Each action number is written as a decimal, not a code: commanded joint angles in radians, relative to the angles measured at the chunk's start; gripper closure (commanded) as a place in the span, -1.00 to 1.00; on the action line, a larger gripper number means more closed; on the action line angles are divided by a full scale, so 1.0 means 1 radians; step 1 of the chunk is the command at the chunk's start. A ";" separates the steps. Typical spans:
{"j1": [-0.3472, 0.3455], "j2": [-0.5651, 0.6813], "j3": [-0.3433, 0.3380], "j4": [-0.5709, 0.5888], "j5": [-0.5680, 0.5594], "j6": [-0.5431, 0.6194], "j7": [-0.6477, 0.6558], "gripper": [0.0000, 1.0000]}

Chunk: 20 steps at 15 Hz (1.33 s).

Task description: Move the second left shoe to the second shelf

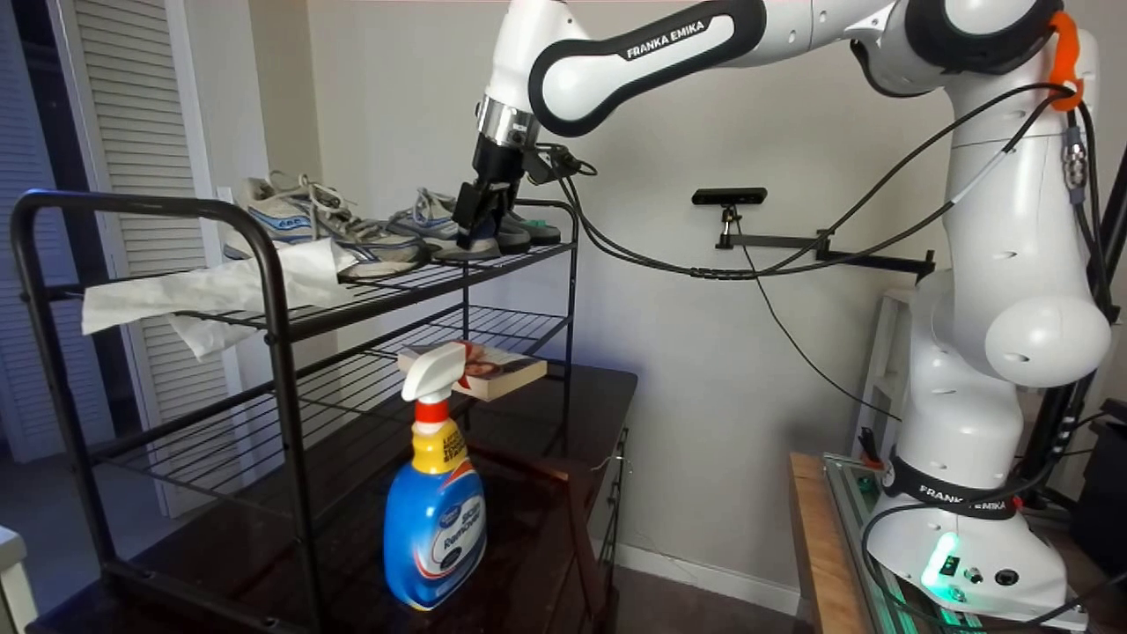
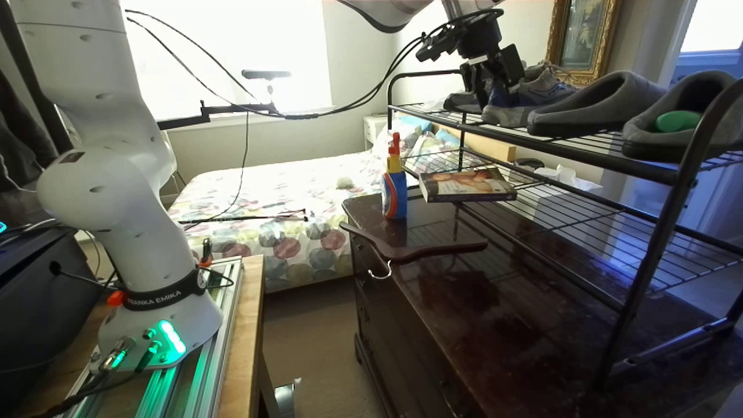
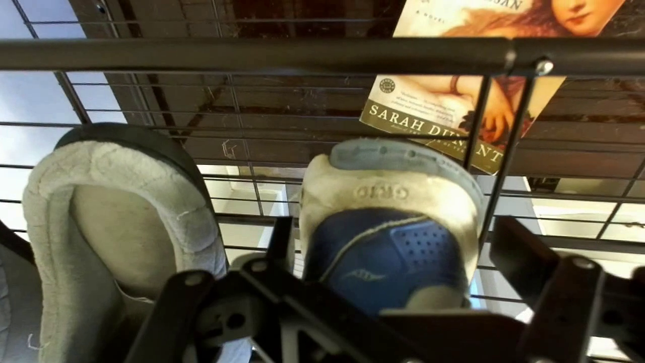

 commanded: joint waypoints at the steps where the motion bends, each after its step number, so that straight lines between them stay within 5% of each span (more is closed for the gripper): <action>1: 0.011 0.031 -0.007 0.046 0.002 0.008 -0.035 -1.00; 9: 0.009 0.030 -0.012 0.064 0.023 0.031 -0.008 -1.00; 10: 0.009 0.032 -0.013 0.063 0.022 0.029 -0.002 -0.93; 11: 0.010 0.033 -0.014 0.063 0.020 0.030 0.004 -0.47; 13: 0.010 0.036 -0.013 0.063 0.026 0.029 0.004 -0.39; 15: 0.010 0.034 -0.013 0.062 0.028 0.028 0.003 -0.11; 20: 0.011 -0.003 -0.010 0.048 0.043 -0.004 -0.011 0.05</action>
